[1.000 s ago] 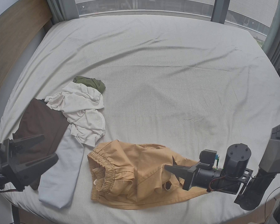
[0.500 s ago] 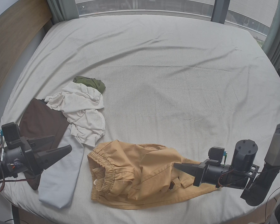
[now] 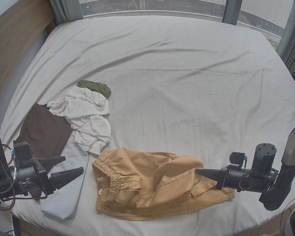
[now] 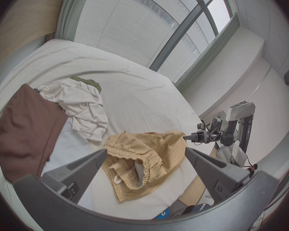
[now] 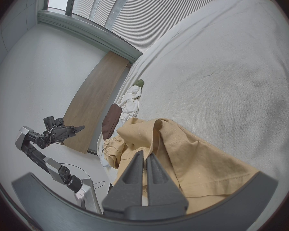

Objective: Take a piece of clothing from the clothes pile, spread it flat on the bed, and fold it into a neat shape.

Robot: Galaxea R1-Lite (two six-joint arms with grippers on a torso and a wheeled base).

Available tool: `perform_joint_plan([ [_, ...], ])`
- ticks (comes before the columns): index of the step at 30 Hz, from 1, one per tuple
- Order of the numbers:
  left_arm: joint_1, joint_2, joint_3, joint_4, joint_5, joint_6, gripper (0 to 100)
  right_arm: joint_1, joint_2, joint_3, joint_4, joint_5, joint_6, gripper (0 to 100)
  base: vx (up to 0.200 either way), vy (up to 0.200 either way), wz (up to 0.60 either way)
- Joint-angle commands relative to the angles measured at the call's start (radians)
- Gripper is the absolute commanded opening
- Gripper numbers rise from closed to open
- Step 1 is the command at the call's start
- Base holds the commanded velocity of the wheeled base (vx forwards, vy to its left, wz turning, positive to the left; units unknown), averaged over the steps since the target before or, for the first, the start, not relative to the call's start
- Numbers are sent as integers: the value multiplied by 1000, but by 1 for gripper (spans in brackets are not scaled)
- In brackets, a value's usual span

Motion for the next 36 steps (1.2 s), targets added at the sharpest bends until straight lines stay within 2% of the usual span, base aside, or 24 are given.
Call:
perform_joint_plan([
  [1, -21, 37, 22, -1, 0, -1, 100, -18, 12, 1, 0, 15, 2, 0, 0, 0, 0],
  [11, -47, 116, 33, -39, 0, -1, 100, -18, 20, -2, 0, 27, 4, 0, 0, 0, 0],
  [12, -49, 118, 35, -50, 0, -1, 100, -18, 34, -5, 0, 47, 7, 100, 0, 0, 0],
  [23, -58, 116, 35, -51, 0, -1, 100, 2, 31, -13, -2, 58, 24, 100, 0, 0, 0],
  [36, -72, 118, 35, -53, 0, -2, 100, 121, 12, -48, 0, 60, 24, 100, 0, 0, 0],
])
